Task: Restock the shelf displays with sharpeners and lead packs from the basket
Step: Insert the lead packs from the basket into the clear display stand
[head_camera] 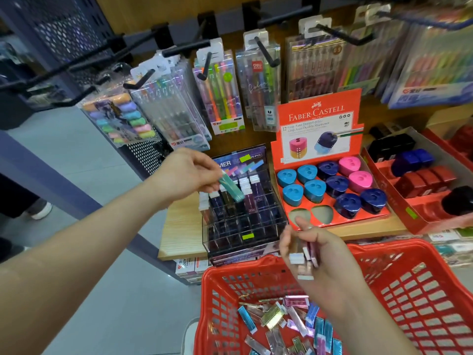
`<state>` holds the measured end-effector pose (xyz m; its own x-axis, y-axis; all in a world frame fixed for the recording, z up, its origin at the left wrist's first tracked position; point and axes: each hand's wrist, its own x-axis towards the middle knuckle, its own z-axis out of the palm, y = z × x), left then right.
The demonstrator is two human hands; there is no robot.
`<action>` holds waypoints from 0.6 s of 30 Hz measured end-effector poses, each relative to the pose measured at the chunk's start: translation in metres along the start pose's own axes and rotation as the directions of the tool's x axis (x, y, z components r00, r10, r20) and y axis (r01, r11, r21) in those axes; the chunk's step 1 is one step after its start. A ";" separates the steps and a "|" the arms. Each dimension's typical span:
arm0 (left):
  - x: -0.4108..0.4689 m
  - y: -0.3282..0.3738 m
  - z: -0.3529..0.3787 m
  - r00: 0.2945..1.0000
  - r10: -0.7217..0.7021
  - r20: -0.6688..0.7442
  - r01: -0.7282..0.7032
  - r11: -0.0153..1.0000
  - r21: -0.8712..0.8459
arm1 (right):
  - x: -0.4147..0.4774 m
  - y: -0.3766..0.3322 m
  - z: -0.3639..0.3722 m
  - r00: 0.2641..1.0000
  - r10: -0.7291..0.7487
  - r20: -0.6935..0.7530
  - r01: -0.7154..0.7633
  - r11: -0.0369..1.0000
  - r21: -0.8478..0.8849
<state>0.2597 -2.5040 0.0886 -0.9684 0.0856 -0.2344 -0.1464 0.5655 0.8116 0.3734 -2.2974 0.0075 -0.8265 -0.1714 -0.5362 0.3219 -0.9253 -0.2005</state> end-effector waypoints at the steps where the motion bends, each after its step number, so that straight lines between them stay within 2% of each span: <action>1: 0.005 -0.005 -0.002 0.997 0.026 -0.071 -0.022 0.998 0.067 | 0.000 -0.001 -0.002 1.000 0.006 -0.006 -0.006 0.999 0.035; 3: 0.014 -0.014 0.000 0.983 0.104 -0.152 -0.068 0.972 0.225 | -0.001 -0.001 -0.005 0.999 0.014 -0.036 -0.012 0.999 0.044; 6: 0.022 -0.024 0.011 0.959 0.244 -0.147 -0.159 0.887 0.434 | -0.003 0.001 -0.006 0.998 0.014 -0.057 -0.014 1.000 -0.008; 9: 0.029 -0.029 0.019 0.934 0.335 -0.121 -0.227 0.823 0.521 | -0.006 0.001 -0.009 1.000 0.016 -0.021 -0.017 1.000 -0.027; 14: 0.037 -0.039 0.028 0.926 0.371 -0.064 -0.255 0.743 0.618 | -0.010 -0.001 -0.008 1.000 0.009 -0.014 -0.009 1.000 -0.013; 18: 0.038 -0.041 0.036 0.892 0.453 0.004 -0.320 0.624 0.713 | -0.011 -0.003 -0.012 0.999 0.046 0.001 -0.045 0.997 -0.062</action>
<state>0.2365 -2.4943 0.0275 -0.9288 0.3360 0.1561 0.3628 0.9102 0.1997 0.3868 -2.2889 0.0046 -0.8117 -0.2139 -0.5436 0.3872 -0.8937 -0.2265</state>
